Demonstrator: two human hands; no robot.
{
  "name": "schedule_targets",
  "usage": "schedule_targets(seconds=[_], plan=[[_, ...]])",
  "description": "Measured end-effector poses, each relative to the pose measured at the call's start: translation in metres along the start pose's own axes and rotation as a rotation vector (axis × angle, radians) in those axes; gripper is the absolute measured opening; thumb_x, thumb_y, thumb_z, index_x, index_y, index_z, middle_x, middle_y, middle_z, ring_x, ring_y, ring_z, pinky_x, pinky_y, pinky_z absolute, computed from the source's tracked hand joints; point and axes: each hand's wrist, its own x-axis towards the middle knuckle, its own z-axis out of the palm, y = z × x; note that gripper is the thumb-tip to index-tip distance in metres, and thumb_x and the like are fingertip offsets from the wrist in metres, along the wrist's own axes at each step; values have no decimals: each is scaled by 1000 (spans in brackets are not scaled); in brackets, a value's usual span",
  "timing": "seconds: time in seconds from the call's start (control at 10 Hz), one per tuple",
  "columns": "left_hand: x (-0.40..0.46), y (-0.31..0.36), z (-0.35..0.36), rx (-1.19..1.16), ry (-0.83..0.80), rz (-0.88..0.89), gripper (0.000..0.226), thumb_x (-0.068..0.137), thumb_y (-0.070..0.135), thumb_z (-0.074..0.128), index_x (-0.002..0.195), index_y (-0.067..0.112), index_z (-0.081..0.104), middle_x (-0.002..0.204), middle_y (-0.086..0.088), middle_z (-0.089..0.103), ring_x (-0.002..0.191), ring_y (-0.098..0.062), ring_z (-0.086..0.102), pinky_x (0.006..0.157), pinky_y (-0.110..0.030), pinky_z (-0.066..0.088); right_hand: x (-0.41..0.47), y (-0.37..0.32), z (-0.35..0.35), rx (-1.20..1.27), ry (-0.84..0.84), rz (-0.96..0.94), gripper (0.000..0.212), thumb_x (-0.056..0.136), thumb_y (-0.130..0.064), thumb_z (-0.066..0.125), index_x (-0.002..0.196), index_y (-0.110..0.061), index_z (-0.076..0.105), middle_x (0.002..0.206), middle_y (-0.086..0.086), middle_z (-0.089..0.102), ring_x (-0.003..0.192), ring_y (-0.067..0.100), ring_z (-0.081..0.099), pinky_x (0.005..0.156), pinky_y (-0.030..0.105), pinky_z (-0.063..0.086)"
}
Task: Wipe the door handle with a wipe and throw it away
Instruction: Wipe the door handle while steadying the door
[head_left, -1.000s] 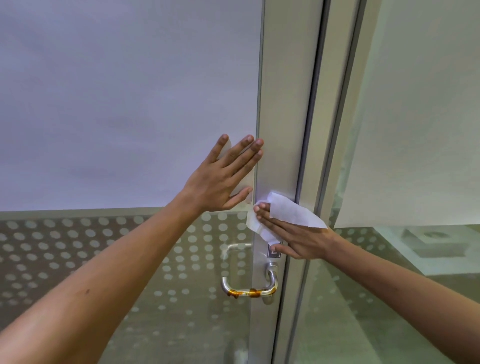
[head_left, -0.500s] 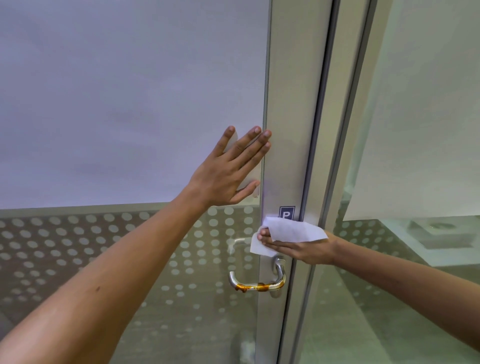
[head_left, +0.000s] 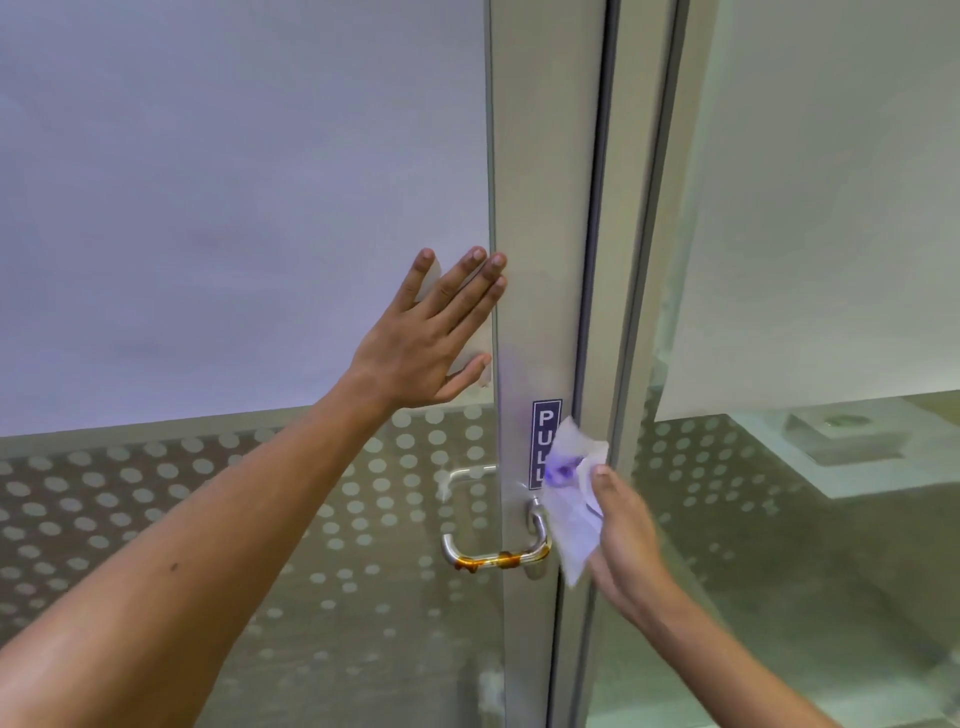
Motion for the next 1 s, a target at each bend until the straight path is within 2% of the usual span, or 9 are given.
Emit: schedule_targets(seconds=[0.1, 0.2, 0.3, 0.4, 0.5, 0.6, 0.7, 0.8, 1.0], plan=[[0, 1, -1, -8, -8, 5, 77, 99, 49, 34, 158, 4, 17, 165, -15, 16, 153, -33, 15, 121, -59, 9, -18, 3, 1, 554, -148, 372, 47, 86, -30, 71, 124, -5, 61, 117, 12, 67, 113, 26, 60, 116, 38, 31], [0, 0, -3, -17, -31, 8, 77, 99, 49, 33, 158, 4, 14, 166, -15, 13, 154, -32, 12, 121, -59, 6, -37, 7, 2, 606, -97, 427, 49, 77, -15, 78, 122, -7, 63, 119, 6, 66, 119, 21, 57, 119, 29, 21], [0, 1, -8, -47, -66, 3, 78, 99, 50, 32, 159, 4, 10, 167, -15, 9, 154, -31, 8, 122, -58, 2, -50, 10, 0, 790, -22, 477, 37, 95, -27, 53, 131, -22, 52, 133, -8, 54, 124, 15, 53, 104, 32, 46], [-1, 5, -14, -91, -84, -25, 80, 99, 51, 31, 159, 3, 8, 167, -16, 6, 154, -31, 6, 122, -58, 1, -65, 15, -9, 960, 53, 491, 37, 98, -39, 39, 120, -17, 59, 123, 5, 63, 112, 29, 63, 99, 26, 48], [-2, 5, -18, -140, -88, -62, 81, 98, 50, 32, 158, 2, 7, 167, -18, 7, 154, -32, 6, 123, -59, 5, -87, 19, -15, 1163, 58, 496, 36, 99, -39, 36, 110, -13, 58, 94, 25, 70, 84, 46, 70, 76, 53, 59], [-3, 2, -20, -159, -102, -69, 82, 98, 51, 29, 158, 1, 5, 167, -18, 5, 154, -32, 4, 123, -58, 5, -95, 32, -25, 1316, 48, 524, 27, 93, -27, 44, 100, -7, 61, 84, 25, 69, 76, 43, 69, 68, 53, 59], [-4, 0, -19, -151, -110, -55, 82, 98, 51, 27, 158, 2, 3, 167, -18, 2, 155, -31, 2, 123, -57, 3, -95, 52, -28, 1316, 176, 395, 15, 91, -19, 48, 102, -20, 59, 90, 5, 68, 85, 15, 62, 85, 13, 44], [-5, -3, -17, -150, -104, -41, 81, 98, 51, 27, 158, 3, 2, 167, -17, 2, 155, -31, 1, 123, -57, 2, -95, 59, -22, 1206, 275, 310, 21, 89, -20, 46, 90, -11, 65, 85, 2, 66, 82, 13, 64, 82, 2, 37], [-7, -7, -5, -98, -70, -8, 78, 101, 50, 25, 158, 3, 1, 167, -16, 2, 154, -32, 1, 122, -55, -3, -49, 79, -15, 860, 351, 269, 15, 89, -27, 50, 83, -19, 61, 80, -5, 59, 88, -3, 48, 85, 1, 33]])
